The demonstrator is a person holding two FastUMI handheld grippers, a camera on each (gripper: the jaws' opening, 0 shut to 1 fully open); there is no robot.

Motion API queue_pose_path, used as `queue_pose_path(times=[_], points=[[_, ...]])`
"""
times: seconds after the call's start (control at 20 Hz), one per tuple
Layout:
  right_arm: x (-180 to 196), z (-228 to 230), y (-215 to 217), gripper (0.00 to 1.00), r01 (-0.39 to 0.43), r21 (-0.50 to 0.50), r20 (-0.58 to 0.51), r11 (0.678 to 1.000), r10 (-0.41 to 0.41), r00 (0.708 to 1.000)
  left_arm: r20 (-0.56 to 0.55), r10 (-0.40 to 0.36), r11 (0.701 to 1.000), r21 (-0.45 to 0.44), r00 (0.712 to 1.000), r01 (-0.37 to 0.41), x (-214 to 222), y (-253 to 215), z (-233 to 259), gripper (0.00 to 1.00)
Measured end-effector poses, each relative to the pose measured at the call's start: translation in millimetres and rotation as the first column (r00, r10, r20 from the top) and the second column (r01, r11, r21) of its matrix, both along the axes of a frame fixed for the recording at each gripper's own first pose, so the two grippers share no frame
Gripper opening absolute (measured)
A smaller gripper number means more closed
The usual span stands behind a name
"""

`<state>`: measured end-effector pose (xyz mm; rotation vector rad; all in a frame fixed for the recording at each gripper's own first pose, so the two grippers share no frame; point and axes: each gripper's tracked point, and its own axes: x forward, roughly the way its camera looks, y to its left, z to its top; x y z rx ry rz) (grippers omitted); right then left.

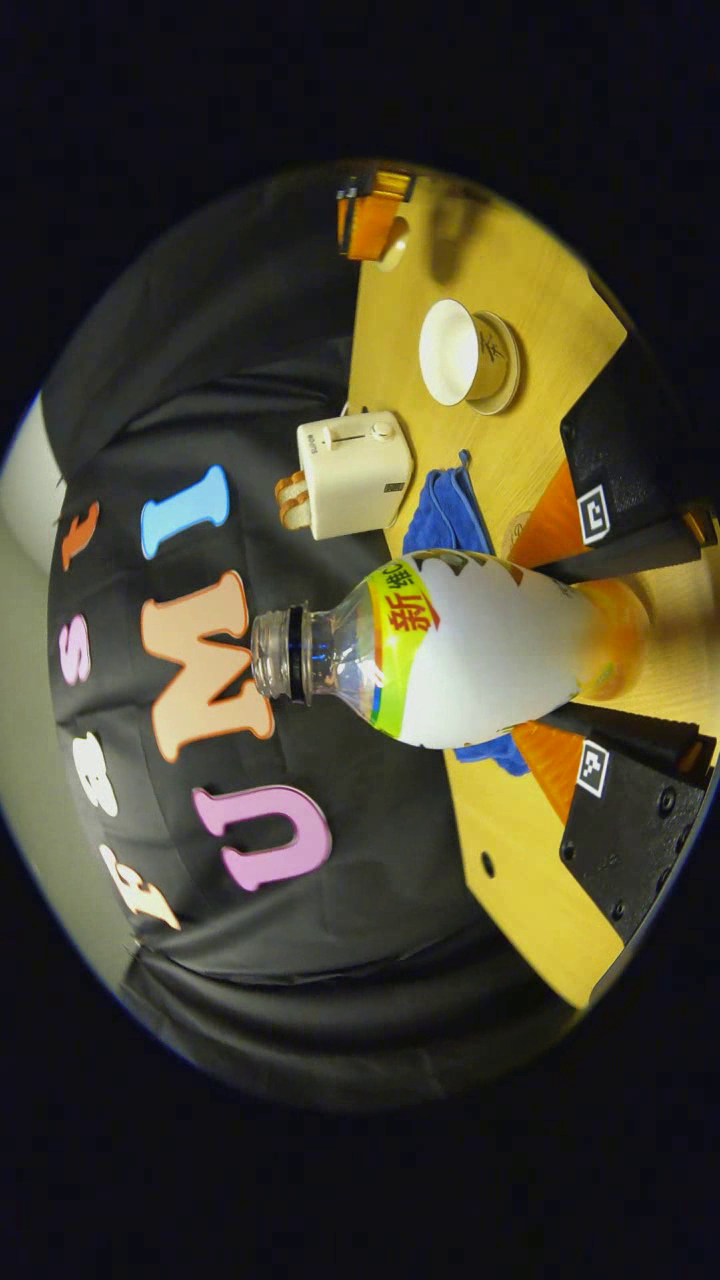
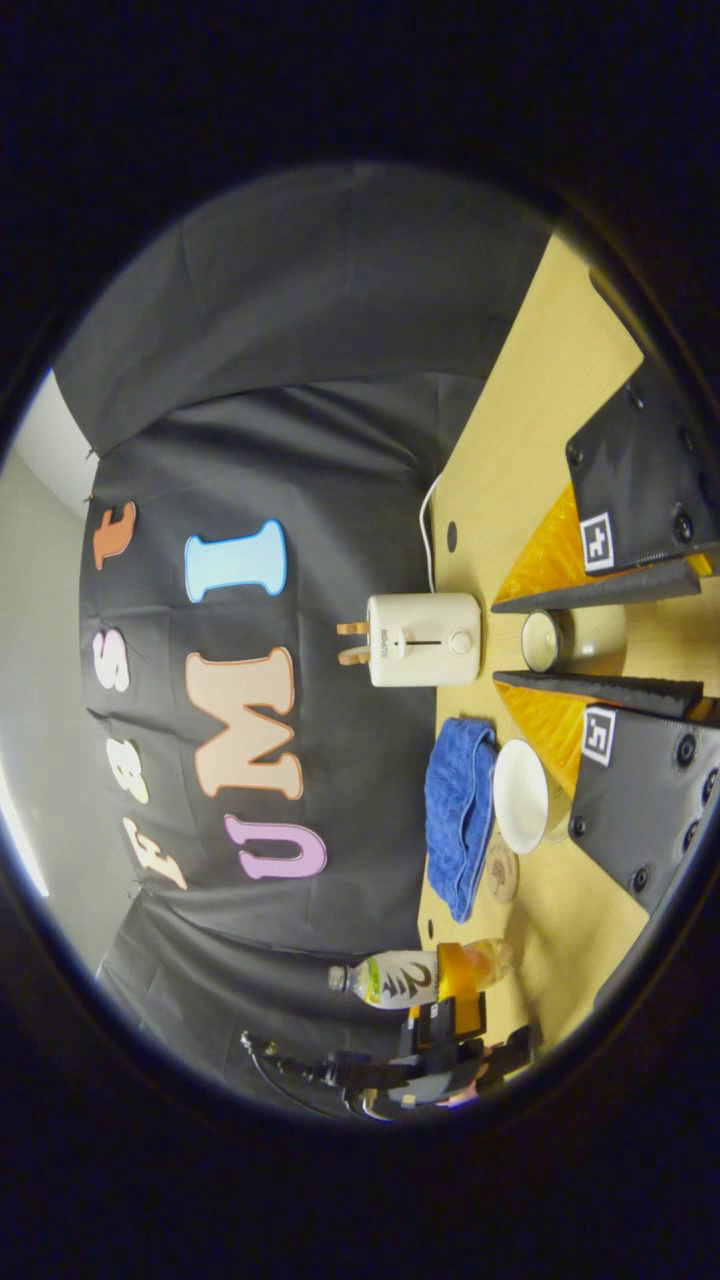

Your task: Open the teacup lid with one hand, grasp the water bottle and pour water into the teacup with the other hand; after pouring, place the water bottle on the coaster and then close the teacup lid.

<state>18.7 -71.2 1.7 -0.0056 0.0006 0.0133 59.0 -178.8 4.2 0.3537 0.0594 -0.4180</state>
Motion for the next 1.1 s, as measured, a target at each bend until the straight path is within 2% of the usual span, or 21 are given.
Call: queue_pose_path(times=[0.1,0.2,0.4,0.6,0.8,1.1], points=[[-1,0,-2,0.34,-0.006,0.000,0.000,1.000,0.006,1.000,0.072,-0.015,0.986,0.166,0.997,0.003,3,-7,9,0.56],[-1,0,-3,0.34,-0.012,0.000,-0.001,1.000,0.012,1.000,0.112,-0.058,0.956,0.292,0.992,0.023,6,-19,13,0.56],[-1,0,-9,0.34,-0.005,0.000,0.000,1.000,0.005,1.000,0.137,-0.135,0.871,0.489,0.981,0.052,14,-41,13,0.56],[-1,1,-12,0.34,0.001,0.000,0.000,1.000,-0.001,1.000,0.159,-0.224,0.757,0.650,0.962,0.069,22,-60,10,0.56],[-1,1,-15,0.34,0.006,-0.001,0.000,1.000,-0.006,1.000,0.162,-0.305,0.620,0.781,0.938,0.067,25,-68,2,0.56],[-1,1,-16,0.34,0.010,-0.001,0.000,1.000,-0.010,1.000,0.132,-0.391,0.416,0.908,0.911,0.047,32,-68,-9,0.57]])
